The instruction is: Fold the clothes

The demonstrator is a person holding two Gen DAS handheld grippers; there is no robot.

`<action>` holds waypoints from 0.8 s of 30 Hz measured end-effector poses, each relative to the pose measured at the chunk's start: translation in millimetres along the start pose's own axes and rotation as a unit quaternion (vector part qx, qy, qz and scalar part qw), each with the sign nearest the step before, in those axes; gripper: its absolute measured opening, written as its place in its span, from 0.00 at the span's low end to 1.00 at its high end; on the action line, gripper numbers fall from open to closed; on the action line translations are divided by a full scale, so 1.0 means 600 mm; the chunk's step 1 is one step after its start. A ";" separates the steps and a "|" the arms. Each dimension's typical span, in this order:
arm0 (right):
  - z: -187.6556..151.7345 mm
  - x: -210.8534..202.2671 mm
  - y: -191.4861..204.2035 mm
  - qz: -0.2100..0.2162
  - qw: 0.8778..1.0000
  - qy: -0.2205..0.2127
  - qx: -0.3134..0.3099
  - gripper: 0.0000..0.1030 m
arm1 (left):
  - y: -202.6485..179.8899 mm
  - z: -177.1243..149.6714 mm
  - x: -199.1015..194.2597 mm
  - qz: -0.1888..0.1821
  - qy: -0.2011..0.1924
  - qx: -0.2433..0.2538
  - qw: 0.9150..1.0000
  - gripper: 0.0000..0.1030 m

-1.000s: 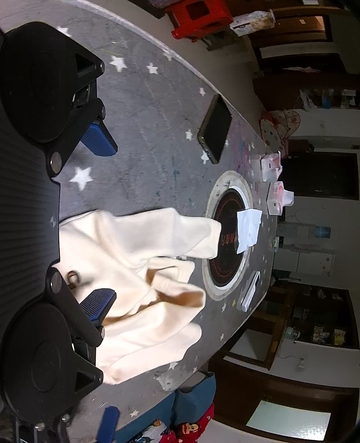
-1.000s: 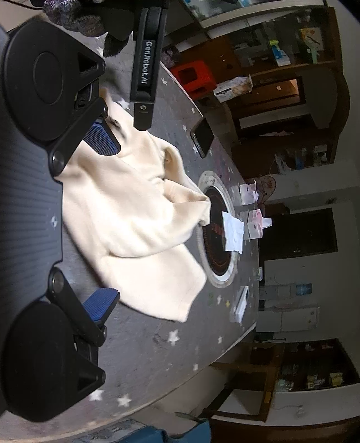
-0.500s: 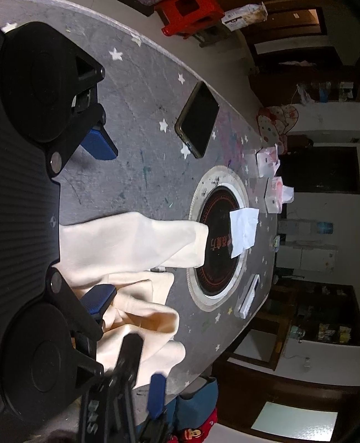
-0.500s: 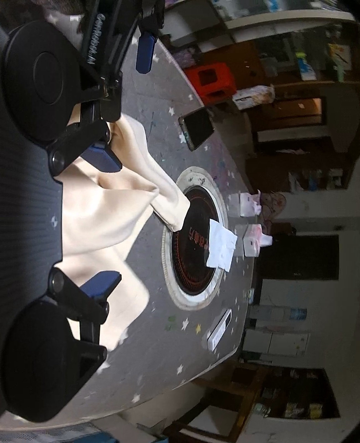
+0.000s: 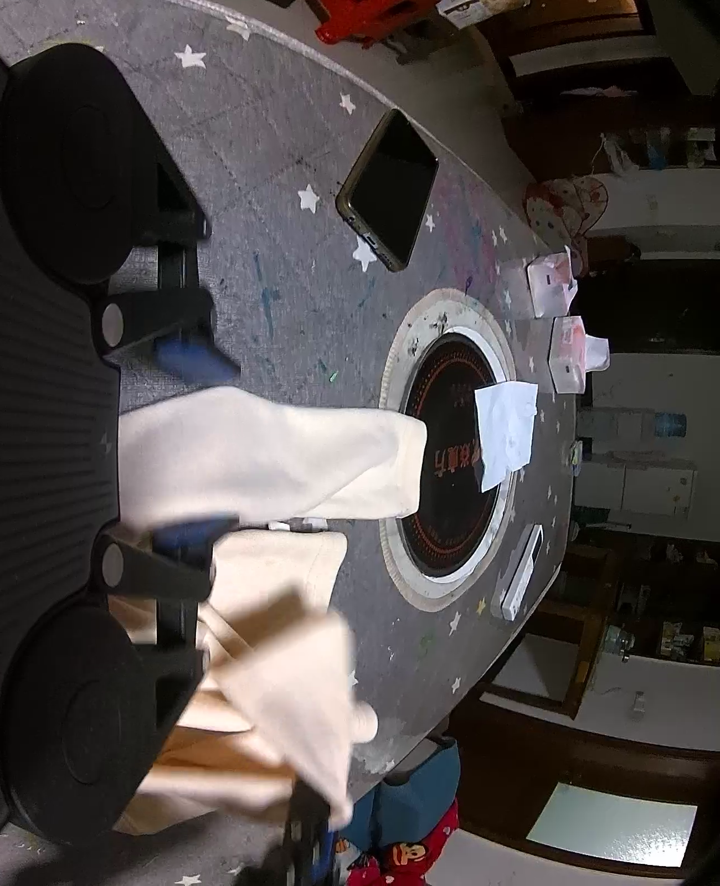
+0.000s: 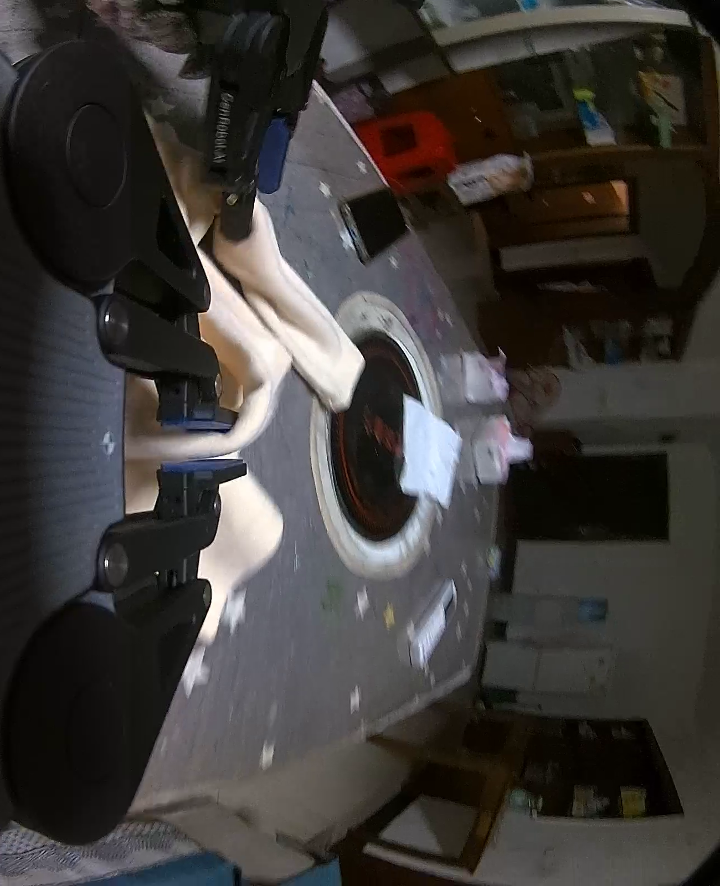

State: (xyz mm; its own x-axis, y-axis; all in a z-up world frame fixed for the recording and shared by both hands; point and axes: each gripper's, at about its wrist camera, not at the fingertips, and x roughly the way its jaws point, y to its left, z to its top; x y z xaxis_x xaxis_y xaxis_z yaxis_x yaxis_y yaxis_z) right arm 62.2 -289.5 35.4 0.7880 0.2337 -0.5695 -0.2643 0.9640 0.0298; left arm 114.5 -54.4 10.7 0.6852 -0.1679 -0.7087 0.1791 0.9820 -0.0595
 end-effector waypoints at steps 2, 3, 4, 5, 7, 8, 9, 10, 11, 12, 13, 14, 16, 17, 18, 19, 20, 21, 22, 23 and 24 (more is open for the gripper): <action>-0.012 -0.033 -0.016 -0.015 1.000 -0.010 0.009 0.08 | 0.011 -0.008 -0.010 0.003 -0.002 -0.006 1.000 0.18; -0.019 -0.049 -0.024 -0.023 1.000 -0.015 0.014 0.08 | 0.017 -0.013 -0.017 0.006 -0.003 -0.009 1.000 0.14; -0.027 -0.065 -0.032 -0.031 0.999 -0.019 0.019 0.08 | 0.024 -0.018 -0.024 0.010 -0.004 -0.012 1.000 0.10; -0.036 -0.078 -0.041 -0.041 0.999 -0.020 0.027 0.08 | 0.030 -0.024 -0.032 0.013 -0.005 -0.015 1.000 0.08; -0.055 -0.105 -0.060 -0.062 0.997 -0.021 0.042 0.07 | 0.043 -0.034 -0.046 0.020 -0.007 -0.021 1.000 0.07; -0.065 -0.118 -0.069 -0.073 0.996 -0.021 0.049 0.07 | 0.049 -0.040 -0.053 0.024 -0.008 -0.024 0.999 0.07; -0.075 -0.127 -0.078 -0.085 0.995 -0.017 0.055 0.07 | 0.056 -0.045 -0.061 0.027 -0.009 -0.027 0.999 0.07; -0.085 -0.136 -0.087 -0.096 0.993 -0.013 0.062 0.07 | 0.062 -0.050 -0.068 0.031 -0.010 -0.030 0.999 0.06; -0.095 -0.144 -0.096 -0.105 0.992 -0.009 0.068 0.07 | 0.069 -0.056 -0.075 0.034 -0.011 -0.033 0.999 0.06; -0.105 -0.152 -0.104 -0.113 0.991 -0.004 0.075 0.07 | 0.075 -0.061 -0.082 0.038 -0.012 -0.036 0.999 0.06; -0.115 -0.158 -0.110 -0.119 0.990 0.002 0.079 0.07 | 0.081 -0.066 -0.089 0.041 -0.013 -0.039 0.998 0.06; -0.125 -0.164 -0.116 -0.125 0.989 0.009 0.082 0.07 | 0.088 -0.072 -0.097 0.045 -0.014 -0.042 0.998 0.06; -0.141 -0.172 -0.122 -0.127 0.988 0.020 0.087 0.07 | 0.101 -0.083 -0.111 0.052 -0.016 -0.048 0.997 0.06; -0.148 -0.176 -0.124 -0.128 0.988 0.025 0.088 0.08 | 0.107 -0.088 -0.118 0.055 -0.017 -0.051 0.997 0.06; -0.150 -0.179 -0.122 -0.126 0.988 0.025 0.087 0.10 | 0.113 -0.095 -0.126 0.060 -0.016 -0.053 0.997 0.06; -0.149 -0.181 -0.120 -0.121 0.989 0.023 0.085 0.11 | 0.118 -0.105 -0.132 0.067 -0.011 -0.054 0.996 0.06; -0.148 -0.182 -0.117 -0.115 0.990 0.021 0.084 0.16 | 0.122 -0.114 -0.138 0.070 -0.007 -0.057 0.996 0.06; -0.145 -0.180 -0.114 -0.107 0.990 0.017 0.085 0.26 | 0.127 -0.123 -0.144 0.073 -0.001 -0.060 0.996 0.06; -0.141 -0.177 -0.110 -0.099 0.991 0.015 0.085 0.29 | 0.130 -0.131 -0.150 0.073 0.007 -0.062 0.995 0.06; -0.136 -0.170 -0.104 -0.089 0.992 0.015 0.083 0.36 | 0.131 -0.137 -0.156 0.072 0.011 -0.062 0.995 0.07; -0.131 -0.160 -0.098 -0.078 0.994 0.015 0.080 0.40 | 0.131 -0.142 -0.163 0.072 0.013 -0.060 0.996 0.07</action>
State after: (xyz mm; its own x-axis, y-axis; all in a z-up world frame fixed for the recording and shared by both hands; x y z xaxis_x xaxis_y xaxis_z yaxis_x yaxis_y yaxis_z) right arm -41.7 -378.5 23.8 0.7951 0.0790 -0.6014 -0.0470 0.9965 0.0686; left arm 1.4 46.5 15.1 0.6788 -0.0244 -0.7339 -0.0055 0.9993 -0.0383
